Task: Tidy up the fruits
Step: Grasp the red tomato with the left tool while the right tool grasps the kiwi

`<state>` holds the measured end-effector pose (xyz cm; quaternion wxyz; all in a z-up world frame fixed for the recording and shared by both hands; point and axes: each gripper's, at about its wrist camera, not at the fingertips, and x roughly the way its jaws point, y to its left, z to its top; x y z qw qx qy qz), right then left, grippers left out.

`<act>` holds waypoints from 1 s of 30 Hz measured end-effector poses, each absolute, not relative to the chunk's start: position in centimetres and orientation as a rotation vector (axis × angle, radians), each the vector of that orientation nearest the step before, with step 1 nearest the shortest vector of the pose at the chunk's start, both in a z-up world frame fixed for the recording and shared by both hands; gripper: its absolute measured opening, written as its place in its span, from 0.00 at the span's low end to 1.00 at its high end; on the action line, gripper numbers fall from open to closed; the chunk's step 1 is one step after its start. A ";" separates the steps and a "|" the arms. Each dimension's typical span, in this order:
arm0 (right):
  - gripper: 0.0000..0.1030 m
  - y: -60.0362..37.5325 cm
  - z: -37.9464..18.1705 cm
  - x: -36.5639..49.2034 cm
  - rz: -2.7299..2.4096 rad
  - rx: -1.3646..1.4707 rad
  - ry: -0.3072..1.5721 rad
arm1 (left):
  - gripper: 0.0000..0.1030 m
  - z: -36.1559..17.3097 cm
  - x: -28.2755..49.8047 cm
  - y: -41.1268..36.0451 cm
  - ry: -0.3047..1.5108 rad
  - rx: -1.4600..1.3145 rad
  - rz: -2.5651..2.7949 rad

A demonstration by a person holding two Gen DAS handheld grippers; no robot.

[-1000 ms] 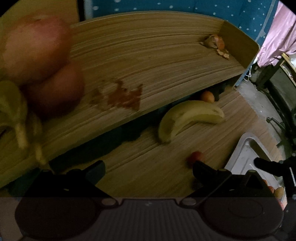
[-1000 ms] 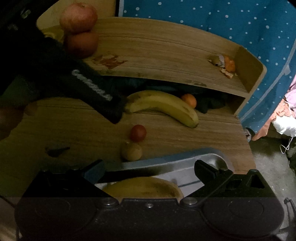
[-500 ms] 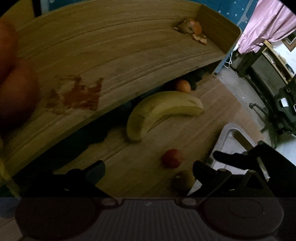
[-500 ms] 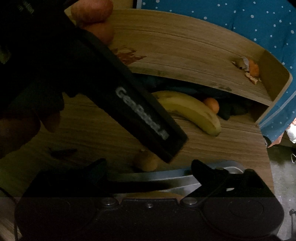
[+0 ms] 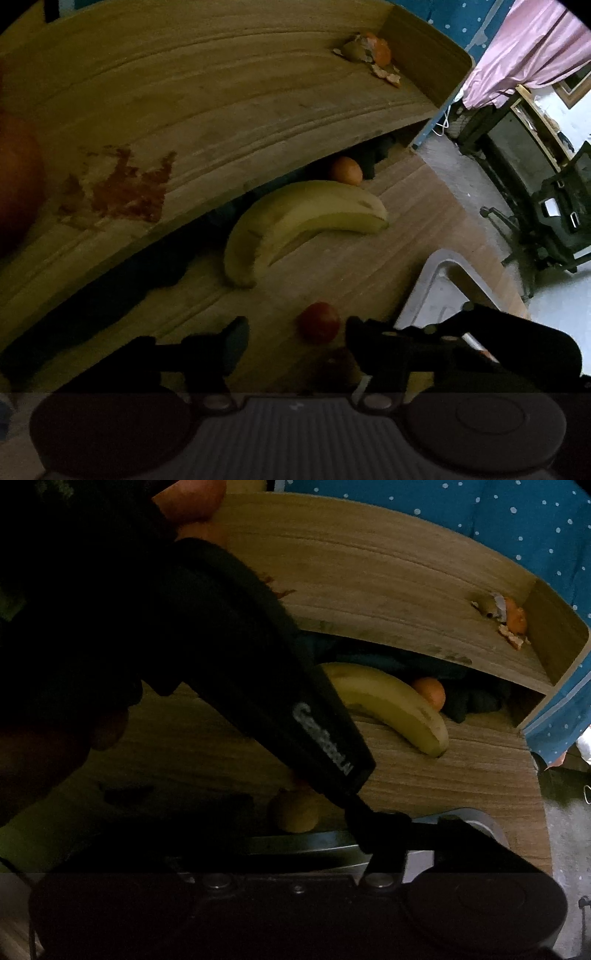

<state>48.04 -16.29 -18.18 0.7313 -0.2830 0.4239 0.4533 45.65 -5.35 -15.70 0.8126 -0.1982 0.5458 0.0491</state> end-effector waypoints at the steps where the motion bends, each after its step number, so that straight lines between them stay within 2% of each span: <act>1: 0.49 -16.2 -18.2 47.9 0.997 -0.629 0.935 | 0.50 -15.8 45.7 -5.4 1.168 -0.425 0.099; 3: 0.42 -16.0 -18.3 47.9 1.002 -0.632 0.945 | 0.49 -15.9 45.7 -5.6 1.168 -0.428 0.091; 8: 0.38 -15.7 -18.2 47.8 1.003 -0.637 0.958 | 0.42 -15.9 45.9 -5.7 1.162 -0.429 0.081; 15: 0.30 -15.7 -18.2 47.7 0.998 -0.633 0.963 | 0.24 -16.0 46.0 -5.8 1.171 -0.419 0.080; 30: 0.30 -15.9 -17.9 46.8 1.000 -0.634 0.937 | 0.23 -14.8 42.7 -3.9 1.157 -0.449 0.179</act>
